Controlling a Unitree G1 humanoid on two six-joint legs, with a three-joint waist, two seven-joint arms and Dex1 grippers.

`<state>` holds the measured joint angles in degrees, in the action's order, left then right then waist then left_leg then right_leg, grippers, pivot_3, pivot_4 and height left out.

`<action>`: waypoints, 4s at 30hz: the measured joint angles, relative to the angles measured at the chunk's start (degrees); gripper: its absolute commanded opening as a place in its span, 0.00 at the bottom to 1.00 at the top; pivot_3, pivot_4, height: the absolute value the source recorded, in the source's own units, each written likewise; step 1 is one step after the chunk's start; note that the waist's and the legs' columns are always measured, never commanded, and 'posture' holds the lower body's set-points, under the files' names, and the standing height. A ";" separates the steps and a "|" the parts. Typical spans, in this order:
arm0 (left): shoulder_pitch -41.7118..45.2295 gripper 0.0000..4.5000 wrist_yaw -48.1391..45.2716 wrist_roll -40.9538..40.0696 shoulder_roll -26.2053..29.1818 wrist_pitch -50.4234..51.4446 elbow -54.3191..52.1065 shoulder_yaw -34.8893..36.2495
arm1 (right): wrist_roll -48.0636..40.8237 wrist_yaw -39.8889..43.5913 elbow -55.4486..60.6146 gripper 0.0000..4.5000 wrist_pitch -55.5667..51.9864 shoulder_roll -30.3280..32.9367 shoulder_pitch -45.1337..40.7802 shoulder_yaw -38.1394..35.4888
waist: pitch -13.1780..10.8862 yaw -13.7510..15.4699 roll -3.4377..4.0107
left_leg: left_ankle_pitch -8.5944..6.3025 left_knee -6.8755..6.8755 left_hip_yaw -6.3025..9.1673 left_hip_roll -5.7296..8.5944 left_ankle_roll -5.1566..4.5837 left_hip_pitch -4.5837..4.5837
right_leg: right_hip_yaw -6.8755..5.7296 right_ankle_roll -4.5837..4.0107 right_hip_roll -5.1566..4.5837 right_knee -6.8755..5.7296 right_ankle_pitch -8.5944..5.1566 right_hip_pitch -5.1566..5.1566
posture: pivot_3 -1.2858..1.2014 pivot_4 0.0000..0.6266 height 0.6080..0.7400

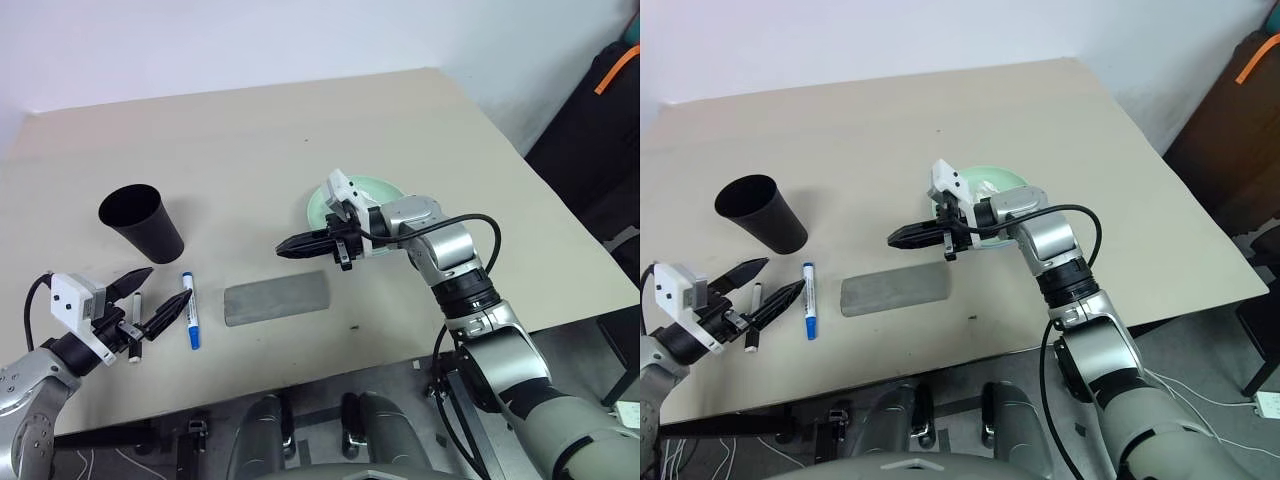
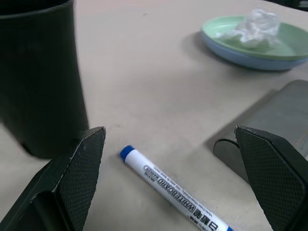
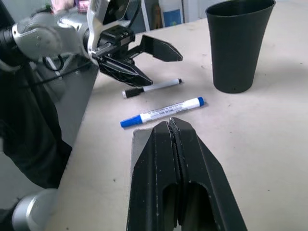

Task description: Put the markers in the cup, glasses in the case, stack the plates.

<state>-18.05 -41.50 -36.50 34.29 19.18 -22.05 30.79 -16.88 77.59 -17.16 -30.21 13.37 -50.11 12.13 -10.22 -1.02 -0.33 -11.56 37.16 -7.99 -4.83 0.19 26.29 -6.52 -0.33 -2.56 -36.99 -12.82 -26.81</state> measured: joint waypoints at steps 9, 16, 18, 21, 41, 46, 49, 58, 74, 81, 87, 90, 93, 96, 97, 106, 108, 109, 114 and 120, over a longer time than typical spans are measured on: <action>-8.86 1.00 7.16 -4.43 -2.19 5.56 -7.70 7.86 | -6.12 -2.71 0.24 0.01 3.02 0.12 0.21 -6.81 | -0.01 0.00 0.01 | -0.01 -0.01 0.00 0.01 0.01 0.01 | 0.01 -0.02 -0.01 0.09 -0.02 -0.01 | 0.52 0.24 1.00; -11.58 1.00 6.93 -5.28 -3.03 5.50 -8.37 9.43 | -8.74 -4.66 -2.77 0.01 3.63 -1.17 0.03 -8.86 | -0.01 0.00 0.02 | -0.01 -0.14 0.01 0.01 0.01 0.02 | 0.00 -0.07 -0.01 0.37 0.00 -0.16 | 0.52 0.24 1.00; -11.46 1.00 6.85 -5.35 -3.03 5.49 -8.37 9.42 | -8.77 -3.87 -2.70 0.01 5.45 -1.15 0.13 -8.84 | -0.01 0.02 0.03 | -0.02 -0.18 0.08 0.01 0.00 0.06 | -0.06 -0.06 -0.01 0.49 0.01 0.15 | 0.52 0.24 1.00; -10.93 1.00 6.68 -5.37 -2.90 5.45 -8.29 9.41 | -9.20 -3.57 -2.47 0.01 5.97 -1.09 0.77 -8.82 | -0.08 -0.18 0.13 | -0.01 -0.20 0.83 0.16 -0.02 0.14 | -0.86 0.10 -0.09 0.86 0.05 0.76 | 0.52 0.24 1.00; -5.59 1.00 19.32 -4.13 -1.18 17.76 -7.67 8.17 | -12.39 -6.48 -0.90 0.01 5.46 -0.80 1.85 -9.25 | -0.76 -0.37 1.13 | 0.10 -0.44 7.66 4.88 -0.18 -0.55 | -3.49 1.78 -2.07 -0.28 -2.05 3.09 | 0.52 0.24 1.00; -3.92 1.00 21.06 -4.22 -1.29 20.80 -7.37 6.96 | -12.52 -9.52 -1.69 0.01 4.52 -1.07 1.63 -9.36 | -0.79 0.75 0.95 | 0.25 -1.15 8.52 6.07 -0.34 -0.96 | -1.83 1.92 -2.03 -1.04 -2.79 2.60 | 0.52 0.24 1.00; -2.47 1.00 22.10 -5.32 -1.29 24.37 -7.32 5.62 | -11.56 -10.98 -2.44 0.01 4.55 -0.96 1.63 -9.31 | -0.82 0.87 0.92 | 0.46 -0.99 8.03 5.76 -0.22 -0.97 | -1.78 1.71 -1.94 -1.11 -2.75 2.60 | 0.52 0.24 1.00; 3.31 1.00 28.61 -5.45 -1.17 34.59 -6.21 1.44 | -8.29 -11.44 -0.89 0.01 6.84 0.39 2.65 -7.64 | -0.97 1.74 0.55 | 0.36 -0.90 7.62 5.84 -0.39 -0.96 | -1.41 1.88 -2.05 -0.95 -2.71 2.60 | 0.52 0.24 1.00; 14.61 1.00 39.50 -7.03 -2.73 54.36 -9.81 2.68 | -12.13 -8.39 8.54 0.13 5.81 4.98 6.95 -8.68 | -0.99 1.92 0.49 | 0.37 -0.89 7.61 5.82 -0.40 -1.00 | -1.41 1.88 -2.05 -0.98 -2.69 2.63 | 0.52 0.24 1.00; 17.51 1.00 39.28 -7.01 -2.75 58.35 -9.84 2.74 | -13.74 -9.30 12.69 0.67 5.23 7.98 10.08 -9.77 | -1.00 2.14 0.48 | 0.36 -0.81 7.61 5.84 -0.39 -0.99 | -1.40 1.93 -2.09 -0.96 -2.68 2.68 | 0.52 0.24 1.00; 18.98 1.00 37.43 -6.69 -2.18 59.76 -9.44 1.91 | -15.66 -10.89 13.09 1.00 3.94 10.58 11.40 -12.80 | -1.01 2.62 0.46 | 0.36 -0.82 7.61 5.84 -0.39 -0.99 | -1.40 1.91 -2.09 -0.95 -2.67 2.67 | 0.52 0.24 1.00; 19.87 1.00 36.48 -6.57 -2.12 60.15 -8.90 1.66 | -15.91 -11.53 13.19 1.00 3.12 11.62 11.68 -13.17 | -1.01 3.18 0.47 | 0.36 -0.83 7.60 5.83 -0.39 -0.99 | -1.40 1.90 -2.09 -0.95 -2.66 2.66 | 0.52 0.24 1.00; 20.48 0.96 35.81 -6.39 -2.35 60.08 -8.35 1.58 | -15.12 -11.80 13.67 1.00 4.16 12.79 12.63 -13.10 | -1.01 3.43 0.47 | 0.36 -0.83 7.60 5.84 -0.39 -0.99 | -1.40 1.90 -2.09 -0.92 -2.67 2.69 | 0.52 0.24 1.00; 21.16 0.82 35.79 -5.06 -2.28 60.19 -7.57 1.33 | -13.20 -12.36 13.69 1.00 6.27 12.92 13.74 -12.73 | -1.02 3.42 0.47 | 0.37 -0.83 7.61 5.84 -0.40 -1.00 | -1.40 1.91 -2.09 -0.92 -2.67 2.70 | 0.52 0.24 1.00; 21.50 0.74 35.83 -4.57 -2.26 60.30 -7.21 1.34 | -13.06 -12.57 13.69 1.00 6.48 12.92 13.83 -12.55 | -1.02 3.41 0.47 | 0.37 -0.83 7.60 5.83 -0.40 -1.00 | -1.41 1.91 -2.08 -0.93 -2.66 2.70 | 0.52 0.24 1.00; 22.69 0.05 35.12 -1.80 -0.41 61.50 -6.28 -0.14 | -12.48 -13.22 13.69 1.00 7.65 12.85 13.81 -12.07 | -1.04 3.35 0.44 | 0.38 -0.85 7.58 5.83 -0.42 -0.98 | -1.41 1.92 -2.09 -0.86 -2.64 2.71 | 0.52 0.24 1.00; 22.84 0.00 34.62 -1.46 -0.14 61.72 -6.21 -0.15 | -12.48 -13.22 13.61 1.00 7.67 12.85 13.79 -12.01 | -1.04 3.33 0.43 | 0.38 -0.85 7.58 5.83 -0.42 -0.98 | -1.41 1.92 -2.09 -0.85 -2.64 2.71 | 0.52 0.24 1.00; 22.86 0.00 34.32 -1.32 0.01 61.77 -6.14 -0.16 | -12.48 -13.22 13.57 1.00 7.68 12.85 13.77 -12.02 | -1.04 3.31 0.43 | 0.38 -0.84 7.57 5.83 -0.42 -0.98 | -1.41 1.92 -2.09 -0.85 -2.64 2.71 | 0.52 0.24 1.00; 23.80 0.00 33.84 -0.15 0.60 61.77 -5.46 0.08 | -12.00 -13.25 13.33 1.00 8.17 12.83 13.58 -11.85 | -1.10 3.30 0.33 | 0.38 -0.84 7.58 5.82 -0.42 -0.98 | -1.41 1.92 -2.08 -0.86 -2.64 2.70 | 0.52 0.24 1.00; 25.90 0.00 33.66 3.44 4.59 58.21 -2.82 3.78 | -12.22 -13.18 12.47 1.00 8.10 12.75 13.20 -11.90 | -1.20 3.26 0.19 | 0.38 -0.87 7.57 5.82 -0.42 -0.95 | -1.41 1.81 -2.08 -0.82 -2.57 2.66 | 0.52 0.24 1.00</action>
<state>7.86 -7.84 -33.06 38.88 77.39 -24.87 34.57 -29.10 64.41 -4.69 -22.11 26.12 -36.92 0.23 -11.42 2.24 -0.14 -11.18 36.30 -0.42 0.99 -0.22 25.34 -7.92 1.48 -4.64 -37.80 -15.39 -24.15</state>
